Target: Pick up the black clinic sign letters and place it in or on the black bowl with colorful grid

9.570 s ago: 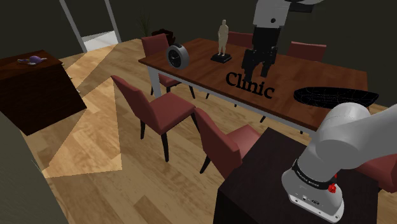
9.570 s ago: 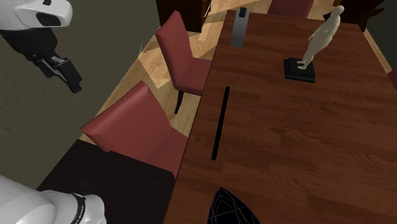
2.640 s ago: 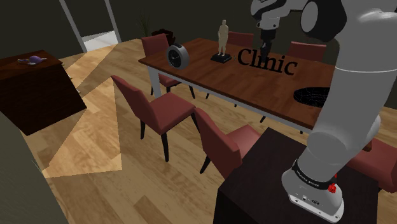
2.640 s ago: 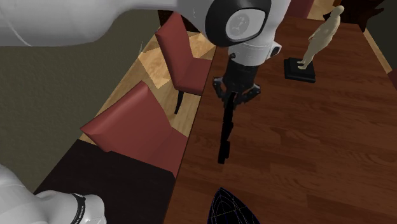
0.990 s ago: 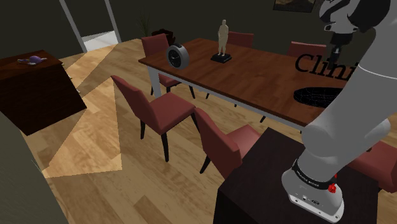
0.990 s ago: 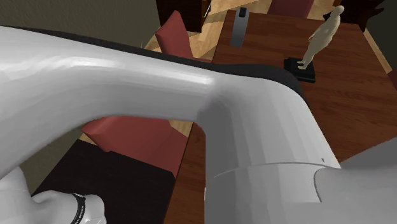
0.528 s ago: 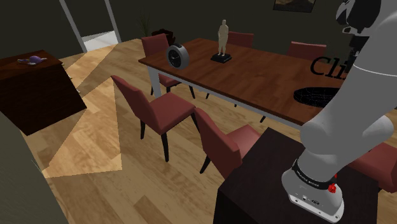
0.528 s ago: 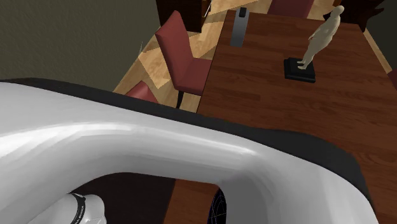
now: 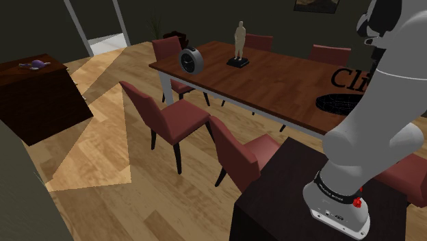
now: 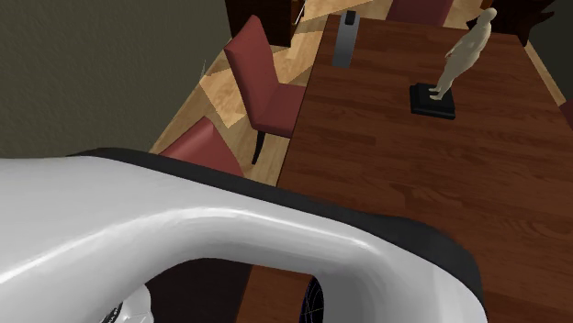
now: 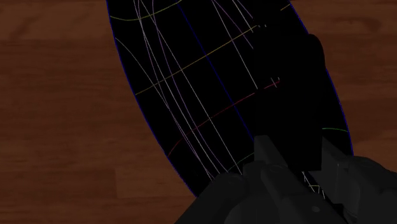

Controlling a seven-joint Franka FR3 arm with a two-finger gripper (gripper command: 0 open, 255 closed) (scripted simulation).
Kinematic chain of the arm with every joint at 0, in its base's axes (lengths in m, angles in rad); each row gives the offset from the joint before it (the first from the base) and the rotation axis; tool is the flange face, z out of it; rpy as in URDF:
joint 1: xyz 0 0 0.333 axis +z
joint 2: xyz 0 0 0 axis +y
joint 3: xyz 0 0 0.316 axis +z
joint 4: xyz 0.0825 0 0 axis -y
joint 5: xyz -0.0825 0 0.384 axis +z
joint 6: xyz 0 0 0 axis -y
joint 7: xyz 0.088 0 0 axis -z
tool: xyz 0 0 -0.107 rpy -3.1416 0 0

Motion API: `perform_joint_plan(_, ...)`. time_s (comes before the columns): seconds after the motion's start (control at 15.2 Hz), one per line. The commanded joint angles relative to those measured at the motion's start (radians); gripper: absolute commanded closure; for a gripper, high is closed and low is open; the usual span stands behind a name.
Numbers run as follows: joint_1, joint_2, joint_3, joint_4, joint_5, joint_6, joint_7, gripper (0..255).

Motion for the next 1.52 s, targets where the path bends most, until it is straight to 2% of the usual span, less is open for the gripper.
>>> perform_joint_plan(0.0,-0.003,0.011,0.001,-0.022,0.009,0.03,-0.005,255)
perform_joint_plan(0.26,-0.011,0.036,0.006,-0.054,0.029,0.08,-0.015,255)
perform_joint_plan(0.79,-0.011,0.037,0.007,-0.055,0.03,0.081,-0.015,255)
perform_joint_plan(0.86,-0.011,0.037,0.007,-0.055,0.03,0.081,-0.015,0)
perform_joint_plan(1.19,-0.011,0.037,0.007,-0.055,0.03,0.081,-0.015,0)
perform_joint_plan(1.45,0.006,-0.004,0.002,0.038,-0.003,-0.041,0.008,0)
